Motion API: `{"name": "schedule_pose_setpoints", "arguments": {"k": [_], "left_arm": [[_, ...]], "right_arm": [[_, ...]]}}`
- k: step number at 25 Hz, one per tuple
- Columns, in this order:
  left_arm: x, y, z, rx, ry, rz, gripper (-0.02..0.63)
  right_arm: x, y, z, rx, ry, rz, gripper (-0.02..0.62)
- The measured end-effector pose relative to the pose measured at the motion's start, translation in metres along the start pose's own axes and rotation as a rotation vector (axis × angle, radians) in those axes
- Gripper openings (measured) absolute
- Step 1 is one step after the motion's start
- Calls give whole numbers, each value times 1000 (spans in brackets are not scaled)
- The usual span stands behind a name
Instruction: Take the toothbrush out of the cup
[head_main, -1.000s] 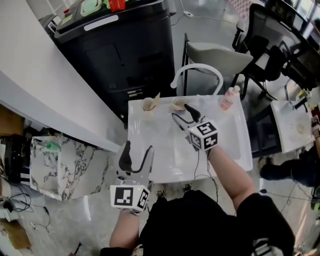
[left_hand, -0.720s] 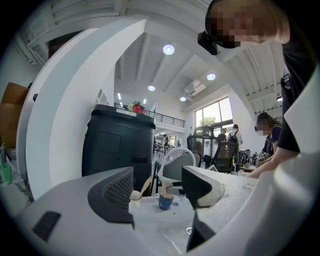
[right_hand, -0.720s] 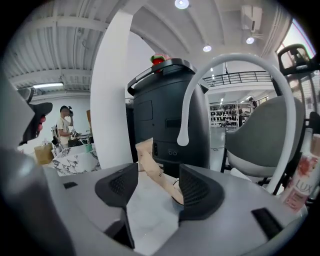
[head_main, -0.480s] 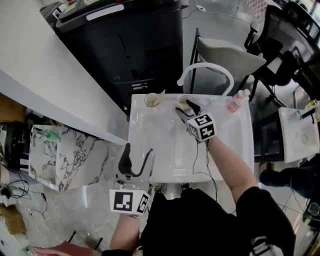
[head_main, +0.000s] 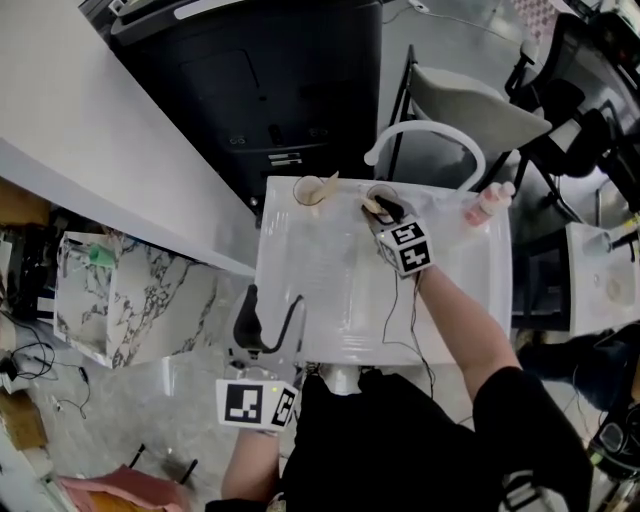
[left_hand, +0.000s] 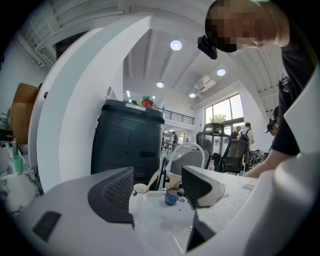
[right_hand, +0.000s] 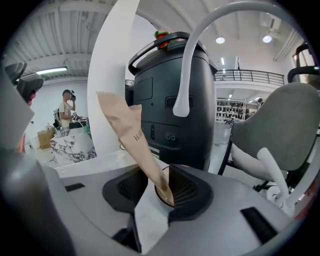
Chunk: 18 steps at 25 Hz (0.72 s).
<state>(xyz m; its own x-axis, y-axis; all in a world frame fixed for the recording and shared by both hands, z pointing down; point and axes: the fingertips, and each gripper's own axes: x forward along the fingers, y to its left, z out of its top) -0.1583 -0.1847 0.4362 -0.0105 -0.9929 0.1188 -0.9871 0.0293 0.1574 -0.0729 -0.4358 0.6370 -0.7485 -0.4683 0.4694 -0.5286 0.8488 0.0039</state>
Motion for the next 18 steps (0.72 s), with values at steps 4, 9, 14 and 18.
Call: {"name": "schedule_pose_setpoints", "arguments": {"k": [4, 9, 14, 18], "left_arm": [[1, 3, -3, -10, 2, 11, 285], [-2, 6, -1, -15, 0, 17, 287], [-5, 10, 0, -15, 2, 15, 285], [-7, 10, 2, -9, -4, 4, 287]], "right_arm": [[2, -3, 3, -41, -21, -30, 80], [0, -5, 10, -68, -23, -60, 42], [-5, -7, 19, -90, -41, -84, 25], [-12, -7, 26, -93, -68, -102, 25]]}}
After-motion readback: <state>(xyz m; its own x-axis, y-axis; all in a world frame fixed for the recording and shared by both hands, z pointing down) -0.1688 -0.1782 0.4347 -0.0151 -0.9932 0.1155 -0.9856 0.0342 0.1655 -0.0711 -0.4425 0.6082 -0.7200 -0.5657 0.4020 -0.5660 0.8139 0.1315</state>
